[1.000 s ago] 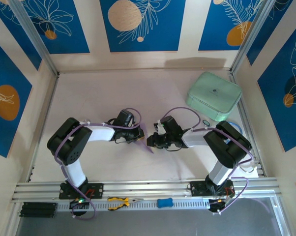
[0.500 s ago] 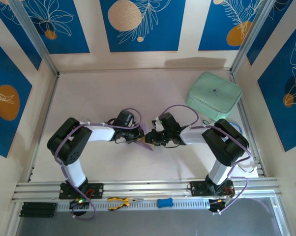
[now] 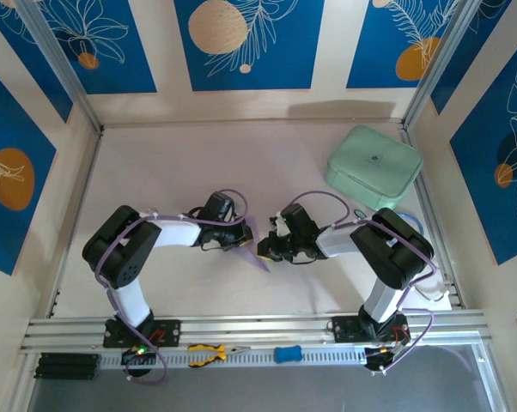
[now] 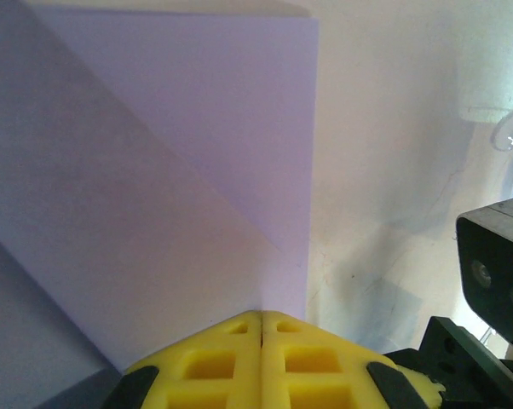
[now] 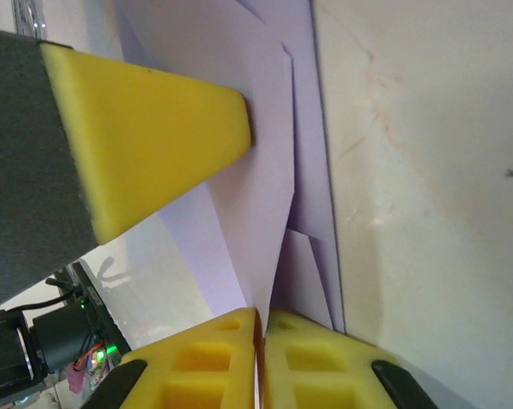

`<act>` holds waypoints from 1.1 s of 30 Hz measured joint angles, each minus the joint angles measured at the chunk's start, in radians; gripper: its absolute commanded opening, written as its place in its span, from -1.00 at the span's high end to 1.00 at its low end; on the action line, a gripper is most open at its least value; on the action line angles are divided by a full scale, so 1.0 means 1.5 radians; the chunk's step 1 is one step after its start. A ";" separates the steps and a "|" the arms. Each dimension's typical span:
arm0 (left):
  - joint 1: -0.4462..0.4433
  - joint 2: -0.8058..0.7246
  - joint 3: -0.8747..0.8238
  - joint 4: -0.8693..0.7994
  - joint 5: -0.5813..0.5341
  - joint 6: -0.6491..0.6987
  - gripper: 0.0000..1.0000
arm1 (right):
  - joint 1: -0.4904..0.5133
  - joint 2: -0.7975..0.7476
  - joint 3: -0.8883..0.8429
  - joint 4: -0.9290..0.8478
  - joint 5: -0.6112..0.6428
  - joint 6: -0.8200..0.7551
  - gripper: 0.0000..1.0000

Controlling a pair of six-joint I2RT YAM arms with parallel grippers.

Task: Fold a paper plane with a square sheet of paper (pick it up from the middle)
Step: Fourth fold the wing at the center of the table.

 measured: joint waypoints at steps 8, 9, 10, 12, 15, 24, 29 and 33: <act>0.000 -0.009 0.000 0.007 0.006 0.000 0.82 | 0.001 0.002 -0.014 0.023 0.000 0.024 0.92; 0.000 -0.018 0.000 0.007 0.005 0.001 0.79 | 0.001 0.004 -0.014 0.025 -0.001 0.026 0.93; 0.000 -0.029 0.000 0.007 0.005 0.003 0.78 | 0.000 0.005 -0.014 0.028 -0.001 0.030 0.93; 0.000 -0.057 0.000 0.006 -0.003 0.010 0.78 | 0.000 0.005 -0.018 0.038 -0.002 0.032 0.93; 0.000 -0.100 -0.001 0.001 -0.026 0.018 0.79 | 0.000 0.007 -0.023 0.052 -0.006 0.037 0.94; -0.001 -0.093 -0.003 0.000 -0.038 0.018 0.94 | -0.007 0.013 -0.033 0.080 -0.021 0.049 0.94; -0.010 -0.077 -0.003 0.000 -0.035 0.017 0.95 | -0.017 0.022 -0.036 0.099 -0.046 0.056 0.94; -0.020 -0.068 -0.004 -0.001 -0.036 0.017 0.96 | -0.023 0.031 -0.037 0.115 -0.065 0.066 0.95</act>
